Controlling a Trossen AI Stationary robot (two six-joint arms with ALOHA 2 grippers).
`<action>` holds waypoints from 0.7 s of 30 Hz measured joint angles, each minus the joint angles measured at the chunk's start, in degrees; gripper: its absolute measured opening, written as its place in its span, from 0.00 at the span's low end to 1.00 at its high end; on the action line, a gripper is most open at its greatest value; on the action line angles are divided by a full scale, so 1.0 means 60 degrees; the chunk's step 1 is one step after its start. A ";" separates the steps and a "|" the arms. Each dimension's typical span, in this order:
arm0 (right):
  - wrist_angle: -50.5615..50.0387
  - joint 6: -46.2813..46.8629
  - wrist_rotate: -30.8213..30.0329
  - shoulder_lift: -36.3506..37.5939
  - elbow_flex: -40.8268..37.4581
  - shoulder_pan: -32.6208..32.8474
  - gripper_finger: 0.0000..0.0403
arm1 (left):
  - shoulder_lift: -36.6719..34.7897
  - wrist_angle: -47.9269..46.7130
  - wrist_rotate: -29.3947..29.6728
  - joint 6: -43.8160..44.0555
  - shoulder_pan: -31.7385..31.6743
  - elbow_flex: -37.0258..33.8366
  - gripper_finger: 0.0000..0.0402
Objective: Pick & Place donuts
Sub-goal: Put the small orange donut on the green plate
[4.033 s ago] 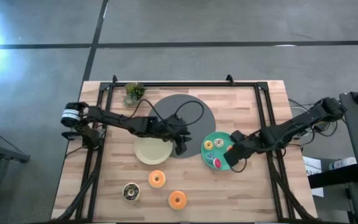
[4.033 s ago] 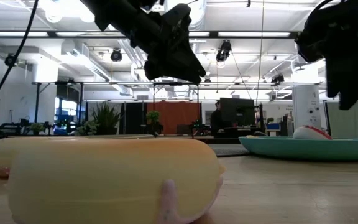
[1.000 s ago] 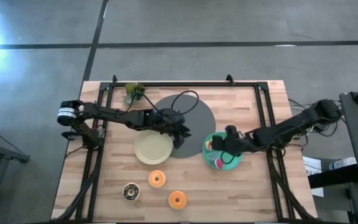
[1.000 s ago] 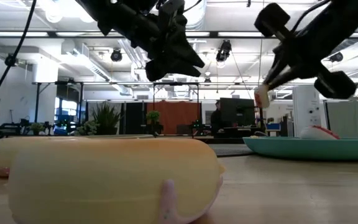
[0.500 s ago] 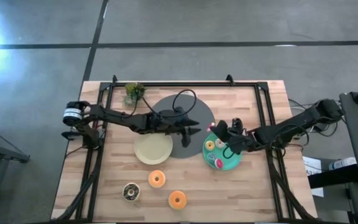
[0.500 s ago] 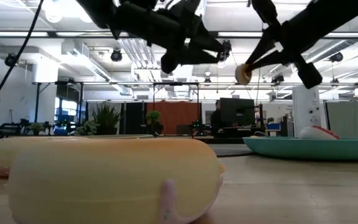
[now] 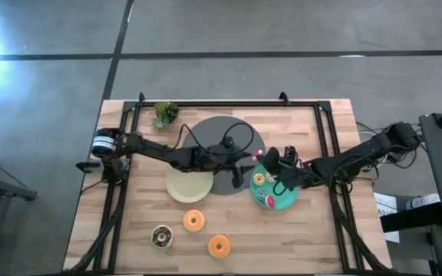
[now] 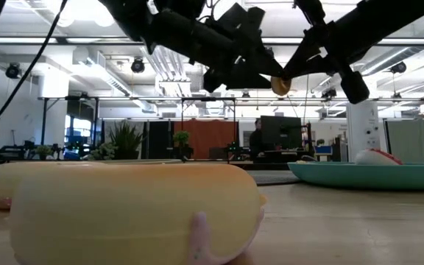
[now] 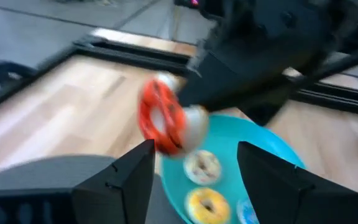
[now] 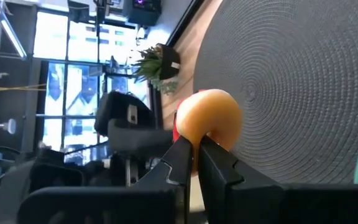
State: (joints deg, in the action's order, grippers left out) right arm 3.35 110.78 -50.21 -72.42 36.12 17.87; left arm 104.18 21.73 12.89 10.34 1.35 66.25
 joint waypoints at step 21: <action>0.0650 0.0226 0.0186 0.0000 0.0004 0.0004 0.03 | 0.0525 -0.0027 0.0853 -0.0771 -0.0044 0.0414 0.45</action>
State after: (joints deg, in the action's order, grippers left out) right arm 7.25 112.14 -49.09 -72.42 36.14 17.89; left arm 107.33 21.57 18.01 5.71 1.08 68.73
